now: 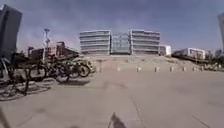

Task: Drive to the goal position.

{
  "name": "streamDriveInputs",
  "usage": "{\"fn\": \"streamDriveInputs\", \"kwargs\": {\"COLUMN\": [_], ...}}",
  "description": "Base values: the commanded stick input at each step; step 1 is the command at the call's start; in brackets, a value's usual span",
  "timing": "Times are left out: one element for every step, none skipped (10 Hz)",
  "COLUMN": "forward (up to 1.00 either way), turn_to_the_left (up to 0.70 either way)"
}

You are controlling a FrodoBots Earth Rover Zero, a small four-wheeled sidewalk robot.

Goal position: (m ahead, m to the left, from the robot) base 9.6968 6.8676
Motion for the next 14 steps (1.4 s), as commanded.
{"fn": "streamDriveInputs", "kwargs": {"forward": [1.00,1.00,1.00,1.00,1.00,1.00,1.00,1.00,1.00,1.00,1.00,1.00,1.00,1.00], "turn_to_the_left": [0.00,0.00,0.00,0.00,0.00,0.00,0.00,0.00,0.00,0.00,0.00,0.00,0.00,0.00]}}
